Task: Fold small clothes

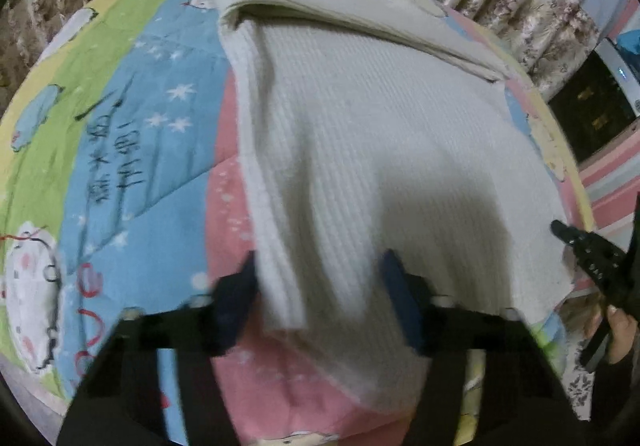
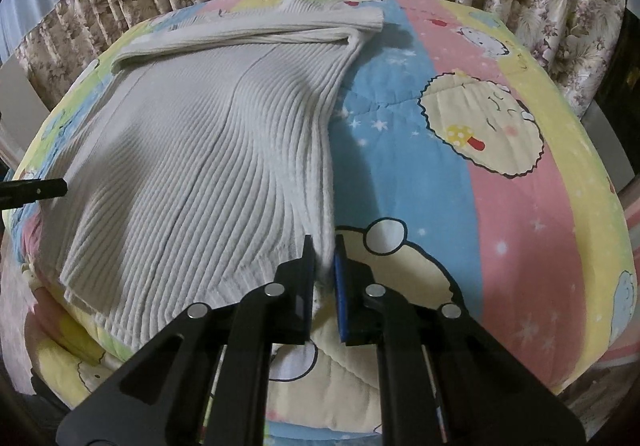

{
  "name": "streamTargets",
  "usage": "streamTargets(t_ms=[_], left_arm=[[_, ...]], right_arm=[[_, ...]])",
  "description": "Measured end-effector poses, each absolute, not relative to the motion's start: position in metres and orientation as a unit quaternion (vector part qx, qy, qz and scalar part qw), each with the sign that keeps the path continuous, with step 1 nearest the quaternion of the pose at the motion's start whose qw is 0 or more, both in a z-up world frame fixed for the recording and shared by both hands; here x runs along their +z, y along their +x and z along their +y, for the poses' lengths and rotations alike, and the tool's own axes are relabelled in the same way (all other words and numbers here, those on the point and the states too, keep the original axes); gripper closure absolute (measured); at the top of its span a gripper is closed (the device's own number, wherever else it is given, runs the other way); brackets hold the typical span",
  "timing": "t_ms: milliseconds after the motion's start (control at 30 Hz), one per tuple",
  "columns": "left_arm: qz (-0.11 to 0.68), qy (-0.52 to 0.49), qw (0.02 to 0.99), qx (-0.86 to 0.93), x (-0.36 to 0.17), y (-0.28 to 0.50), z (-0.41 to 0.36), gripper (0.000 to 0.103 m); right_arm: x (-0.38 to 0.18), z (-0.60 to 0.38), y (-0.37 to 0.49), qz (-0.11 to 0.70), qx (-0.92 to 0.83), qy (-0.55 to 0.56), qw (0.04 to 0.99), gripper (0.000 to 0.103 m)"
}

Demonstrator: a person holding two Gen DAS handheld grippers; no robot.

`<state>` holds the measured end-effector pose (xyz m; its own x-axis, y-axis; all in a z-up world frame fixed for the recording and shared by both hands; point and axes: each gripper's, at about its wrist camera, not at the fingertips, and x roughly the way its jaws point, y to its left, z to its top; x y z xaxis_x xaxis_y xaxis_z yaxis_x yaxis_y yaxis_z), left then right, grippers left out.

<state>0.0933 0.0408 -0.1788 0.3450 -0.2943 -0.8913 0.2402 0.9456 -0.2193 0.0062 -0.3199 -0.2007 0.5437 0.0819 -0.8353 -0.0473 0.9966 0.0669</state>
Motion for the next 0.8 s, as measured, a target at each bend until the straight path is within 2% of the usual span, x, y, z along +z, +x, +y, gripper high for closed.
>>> streamTargets(t_ms=[67, 167, 433, 733, 800], left_arm=[[0.551, -0.023, 0.818, -0.163, -0.178, 0.092, 0.044, 0.074], [0.557, -0.027, 0.813, -0.164, -0.176, 0.09, 0.051, 0.091], [0.541, 0.055, 0.829, -0.128, -0.162, 0.088, 0.063, 0.094], [0.544, 0.073, 0.828, -0.114, -0.175, 0.088, 0.063, 0.093], [0.543, 0.067, 0.83, -0.112, -0.174, 0.088, 0.064, 0.092]], right_arm=[[-0.201, -0.319, 0.007, 0.477, 0.037, 0.014, 0.878, 0.094], [-0.199, -0.317, 0.006, 0.475, 0.04, 0.009, 0.879, 0.094], [-0.182, -0.315, 0.001, 0.461, 0.043, 0.007, 0.886, 0.094], [-0.204, -0.321, 0.005, 0.484, 0.038, 0.014, 0.874, 0.094], [-0.202, -0.325, 0.004, 0.48, 0.045, 0.026, 0.876, 0.09]])
